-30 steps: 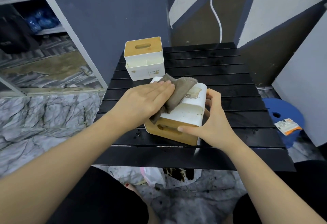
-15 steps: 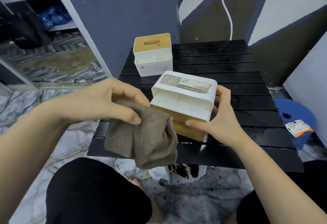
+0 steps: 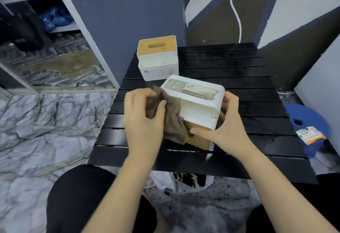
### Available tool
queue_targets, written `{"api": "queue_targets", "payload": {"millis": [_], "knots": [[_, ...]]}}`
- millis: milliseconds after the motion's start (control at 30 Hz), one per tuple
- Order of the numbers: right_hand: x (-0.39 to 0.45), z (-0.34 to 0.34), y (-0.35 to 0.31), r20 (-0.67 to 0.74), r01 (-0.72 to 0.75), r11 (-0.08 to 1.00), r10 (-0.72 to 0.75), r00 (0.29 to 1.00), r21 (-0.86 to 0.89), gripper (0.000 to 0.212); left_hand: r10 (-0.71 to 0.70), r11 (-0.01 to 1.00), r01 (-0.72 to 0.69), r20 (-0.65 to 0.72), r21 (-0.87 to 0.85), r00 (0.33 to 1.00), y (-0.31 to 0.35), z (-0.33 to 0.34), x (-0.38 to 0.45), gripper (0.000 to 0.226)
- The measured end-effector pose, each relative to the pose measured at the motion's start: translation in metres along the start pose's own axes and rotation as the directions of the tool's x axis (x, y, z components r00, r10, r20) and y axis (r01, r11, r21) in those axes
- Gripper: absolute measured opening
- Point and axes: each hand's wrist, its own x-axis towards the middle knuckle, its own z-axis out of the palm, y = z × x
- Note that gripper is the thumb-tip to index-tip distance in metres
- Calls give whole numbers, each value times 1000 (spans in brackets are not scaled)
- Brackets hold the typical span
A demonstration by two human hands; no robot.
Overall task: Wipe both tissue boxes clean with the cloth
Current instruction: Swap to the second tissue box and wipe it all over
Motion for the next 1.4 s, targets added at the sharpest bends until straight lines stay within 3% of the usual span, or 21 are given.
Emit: {"api": "queue_targets", "payload": {"millis": [67,200,233,367,467,567,700,933,1100,1200,1233,1300,1400], "knots": [[-1,1,-1,-6,5,1000,-5,1000,15,113,82,985,-75,-40,156,996,2,10,-17,13],[-3,4,-7,-19,6,999,-6,1000,49,108,16,952,-66,169,298,986,22,19,-50,63],[-3,4,-7,-20,5,999,-4,1000,49,107,13,940,-83,211,330,977,22,19,-51,66],[-1,2,-2,-20,22,1000,-21,1000,19,112,7,893,-149,319,425,948,9,13,-29,50],[0,2,0,-13,22,1000,-22,1000,15,114,-20,923,-125,372,364,928,7,16,-15,48],[-2,2,-1,-12,20,1000,-20,1000,12,116,-98,983,40,327,179,940,10,21,-11,40],[-3,4,2,-36,25,1000,-25,999,-10,112,-229,972,197,323,128,919,13,28,0,28],[-2,10,-1,-73,11,1000,-12,997,-14,113,-117,991,131,462,3,879,2,19,14,24],[-5,12,-1,-87,2,1000,-3,996,-13,112,-91,995,69,372,72,924,2,2,-2,43],[-4,9,-2,-73,-9,1000,8,997,-14,111,-28,999,12,369,44,929,-5,-15,-8,40],[-4,8,-2,-67,-11,1000,10,998,-14,112,-48,998,57,386,-11,921,-5,-19,-10,38],[-3,6,-3,-56,-16,1000,15,998,-13,113,-191,944,286,432,-167,882,-1,-27,-12,38],[-3,5,-3,-53,-14,1000,13,998,-24,112,-464,738,562,322,-374,825,7,-33,-13,36]]}}
